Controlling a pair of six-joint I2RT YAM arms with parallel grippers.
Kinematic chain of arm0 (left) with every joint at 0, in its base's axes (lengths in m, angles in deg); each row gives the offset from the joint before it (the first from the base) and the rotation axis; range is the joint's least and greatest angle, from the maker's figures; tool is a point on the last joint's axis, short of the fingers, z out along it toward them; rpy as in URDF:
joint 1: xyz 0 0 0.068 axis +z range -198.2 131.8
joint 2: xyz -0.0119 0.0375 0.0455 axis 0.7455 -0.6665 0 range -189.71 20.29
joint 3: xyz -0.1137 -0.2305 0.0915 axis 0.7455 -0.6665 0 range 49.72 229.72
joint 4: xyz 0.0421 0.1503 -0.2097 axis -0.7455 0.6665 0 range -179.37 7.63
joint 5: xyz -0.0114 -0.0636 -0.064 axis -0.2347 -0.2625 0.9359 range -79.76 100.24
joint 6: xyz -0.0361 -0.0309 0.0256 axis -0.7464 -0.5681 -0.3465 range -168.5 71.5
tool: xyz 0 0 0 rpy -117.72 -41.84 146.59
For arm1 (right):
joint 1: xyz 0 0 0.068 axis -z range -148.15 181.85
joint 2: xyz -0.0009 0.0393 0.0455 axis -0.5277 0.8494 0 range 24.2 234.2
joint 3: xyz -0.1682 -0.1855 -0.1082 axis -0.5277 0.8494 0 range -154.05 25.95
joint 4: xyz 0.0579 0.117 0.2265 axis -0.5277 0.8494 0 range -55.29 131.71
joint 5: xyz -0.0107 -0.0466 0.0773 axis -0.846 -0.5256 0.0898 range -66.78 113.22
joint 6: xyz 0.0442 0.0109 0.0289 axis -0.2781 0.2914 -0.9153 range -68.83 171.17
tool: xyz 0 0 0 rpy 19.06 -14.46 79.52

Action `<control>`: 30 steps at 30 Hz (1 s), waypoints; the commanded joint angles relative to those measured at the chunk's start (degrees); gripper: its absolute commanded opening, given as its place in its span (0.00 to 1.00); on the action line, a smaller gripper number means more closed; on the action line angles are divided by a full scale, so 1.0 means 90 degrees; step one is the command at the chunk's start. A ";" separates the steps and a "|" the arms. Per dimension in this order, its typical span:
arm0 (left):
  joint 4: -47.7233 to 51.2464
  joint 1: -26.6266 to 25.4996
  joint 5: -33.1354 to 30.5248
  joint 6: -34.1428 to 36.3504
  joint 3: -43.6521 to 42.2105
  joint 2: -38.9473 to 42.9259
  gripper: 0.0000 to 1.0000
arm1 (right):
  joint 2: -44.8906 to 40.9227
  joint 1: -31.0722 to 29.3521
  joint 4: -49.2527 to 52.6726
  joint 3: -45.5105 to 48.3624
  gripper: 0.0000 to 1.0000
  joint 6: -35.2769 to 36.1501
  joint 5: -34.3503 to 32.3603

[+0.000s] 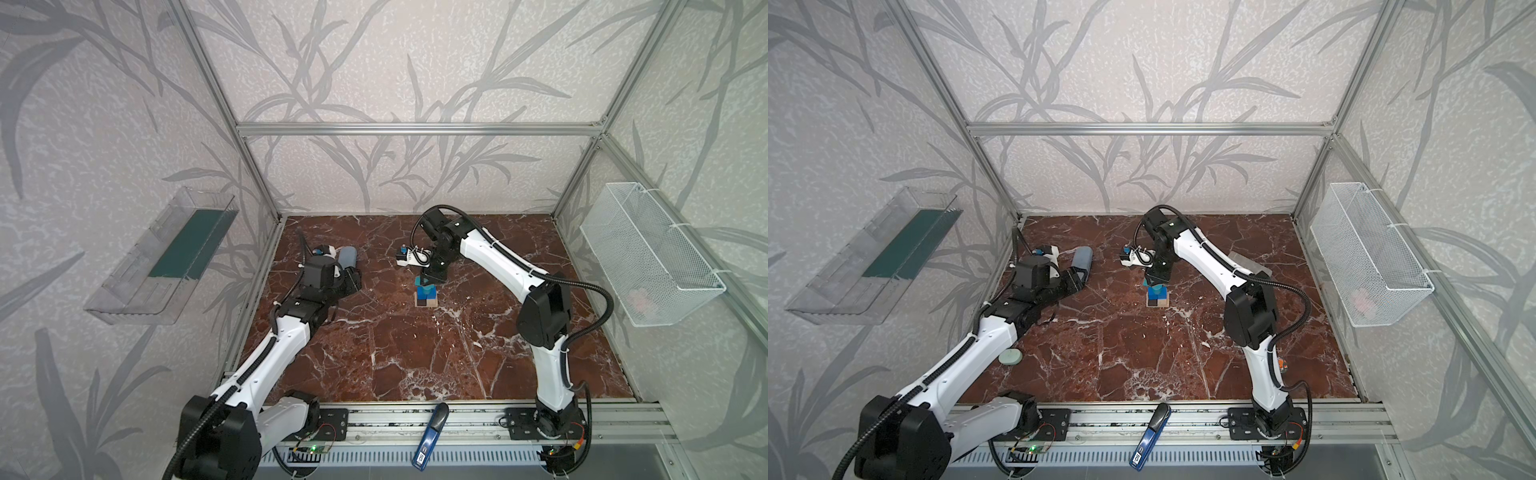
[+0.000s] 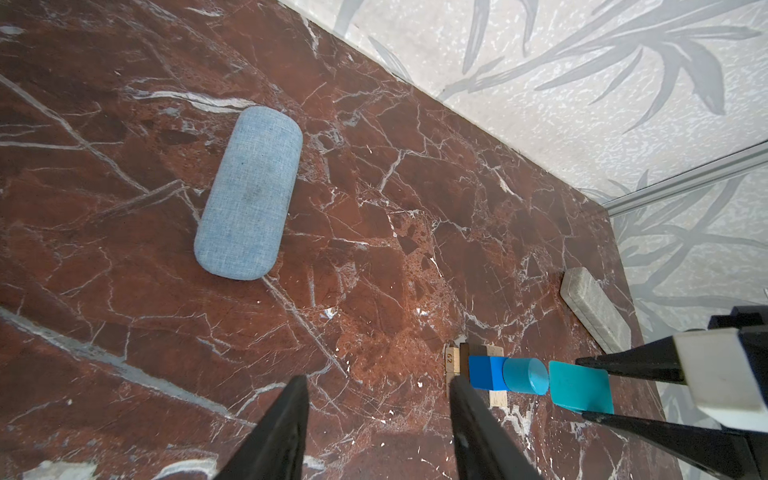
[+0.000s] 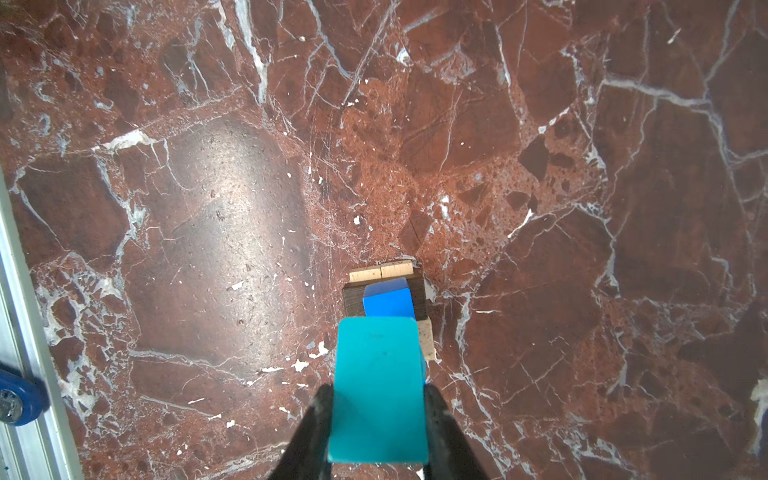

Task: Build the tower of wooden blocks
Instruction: 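Carry the teal block over the stack with the right gripper, then lower the teal block onto the teal cylinder with the right gripper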

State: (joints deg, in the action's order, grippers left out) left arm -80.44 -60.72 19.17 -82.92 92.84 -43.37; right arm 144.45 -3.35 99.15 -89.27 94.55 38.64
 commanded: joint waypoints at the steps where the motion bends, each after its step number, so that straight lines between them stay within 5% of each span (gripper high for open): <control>1: -0.0113 0.0033 0.0085 0.0119 0.0229 0.0000 0.53 | -0.0283 0.0059 0.0068 0.0038 0.00 0.0239 -0.0014; 30: -0.0131 0.0033 0.0097 0.0143 0.0230 -0.0083 0.53 | 0.0250 0.0139 0.0173 -0.0070 0.00 0.0202 -0.0022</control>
State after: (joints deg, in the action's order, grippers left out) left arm -80.90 -60.72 19.63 -82.52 92.86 -43.89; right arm 145.60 -2.65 99.22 -89.25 94.79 38.45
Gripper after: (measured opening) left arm 0.533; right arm 0.316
